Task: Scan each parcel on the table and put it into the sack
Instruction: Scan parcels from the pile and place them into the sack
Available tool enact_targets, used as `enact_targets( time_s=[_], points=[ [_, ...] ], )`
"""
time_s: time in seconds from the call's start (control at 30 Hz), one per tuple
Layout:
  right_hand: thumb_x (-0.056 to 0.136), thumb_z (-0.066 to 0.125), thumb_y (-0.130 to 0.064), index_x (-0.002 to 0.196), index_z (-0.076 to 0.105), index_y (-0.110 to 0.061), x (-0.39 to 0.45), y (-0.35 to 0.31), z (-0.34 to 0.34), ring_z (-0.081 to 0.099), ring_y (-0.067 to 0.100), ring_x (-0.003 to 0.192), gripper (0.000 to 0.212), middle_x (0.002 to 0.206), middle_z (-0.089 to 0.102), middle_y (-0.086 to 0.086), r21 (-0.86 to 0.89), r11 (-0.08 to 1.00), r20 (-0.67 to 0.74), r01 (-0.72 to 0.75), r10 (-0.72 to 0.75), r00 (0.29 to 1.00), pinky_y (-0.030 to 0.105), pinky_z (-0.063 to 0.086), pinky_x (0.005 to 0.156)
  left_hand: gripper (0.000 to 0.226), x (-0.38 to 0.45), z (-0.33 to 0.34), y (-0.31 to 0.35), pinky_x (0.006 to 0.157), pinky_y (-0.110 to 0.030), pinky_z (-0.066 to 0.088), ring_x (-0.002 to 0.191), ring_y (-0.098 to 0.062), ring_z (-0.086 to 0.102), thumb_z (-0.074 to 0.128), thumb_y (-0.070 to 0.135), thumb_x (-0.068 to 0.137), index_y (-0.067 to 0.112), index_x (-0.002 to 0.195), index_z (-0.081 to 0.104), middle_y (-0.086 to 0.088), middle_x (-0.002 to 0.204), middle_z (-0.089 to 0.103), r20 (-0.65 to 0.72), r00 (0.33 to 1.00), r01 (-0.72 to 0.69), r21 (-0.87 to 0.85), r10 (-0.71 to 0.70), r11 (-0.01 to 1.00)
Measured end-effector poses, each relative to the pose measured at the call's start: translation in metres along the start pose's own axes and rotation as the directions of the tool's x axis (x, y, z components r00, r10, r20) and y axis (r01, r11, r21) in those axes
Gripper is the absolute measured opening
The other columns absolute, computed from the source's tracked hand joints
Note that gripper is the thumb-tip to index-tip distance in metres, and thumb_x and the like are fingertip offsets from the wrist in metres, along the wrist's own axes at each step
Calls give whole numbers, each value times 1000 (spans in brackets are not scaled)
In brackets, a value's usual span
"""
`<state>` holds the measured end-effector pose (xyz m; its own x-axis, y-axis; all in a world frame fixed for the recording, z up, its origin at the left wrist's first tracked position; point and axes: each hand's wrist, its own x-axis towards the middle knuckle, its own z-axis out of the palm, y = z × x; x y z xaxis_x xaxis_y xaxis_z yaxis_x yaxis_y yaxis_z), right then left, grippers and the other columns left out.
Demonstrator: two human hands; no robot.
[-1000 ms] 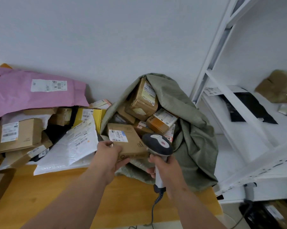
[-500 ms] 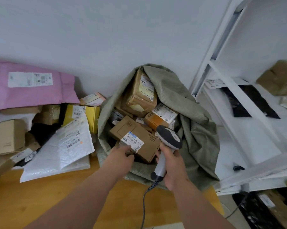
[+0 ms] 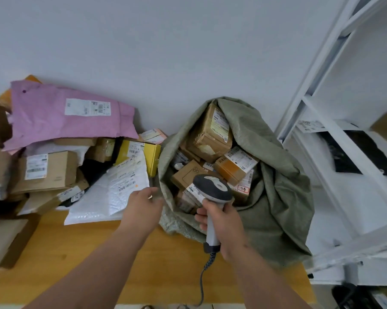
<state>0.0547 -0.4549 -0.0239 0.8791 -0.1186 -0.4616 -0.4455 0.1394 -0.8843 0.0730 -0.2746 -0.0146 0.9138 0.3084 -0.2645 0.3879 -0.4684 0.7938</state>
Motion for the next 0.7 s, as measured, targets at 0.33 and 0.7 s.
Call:
enact_targets(
  time_s=[0.33, 0.7],
  points=[
    [93, 66, -20, 101, 65, -16, -24, 3, 71, 74, 19, 79, 9, 90, 75, 14, -147, 987, 175, 63, -37, 984, 42, 60, 77, 46, -17, -75, -41, 53, -19, 33, 66, -1, 43, 51, 23, 100, 20, 145, 44, -4, 150, 39, -175, 980, 79, -104, -97, 991],
    [93, 66, -23, 103, 66, -14, -5, 7, 204, 75, 19, 77, 13, 94, 76, 11, -175, 982, 221, 66, -26, 975, 32, 59, 69, 49, 46, -170, -104, 78, -32, 41, 94, -19, 51, 53, 23, 99, 16, 145, 39, -4, 117, 56, -107, 931, 297, -336, -349, 894]
  ],
)
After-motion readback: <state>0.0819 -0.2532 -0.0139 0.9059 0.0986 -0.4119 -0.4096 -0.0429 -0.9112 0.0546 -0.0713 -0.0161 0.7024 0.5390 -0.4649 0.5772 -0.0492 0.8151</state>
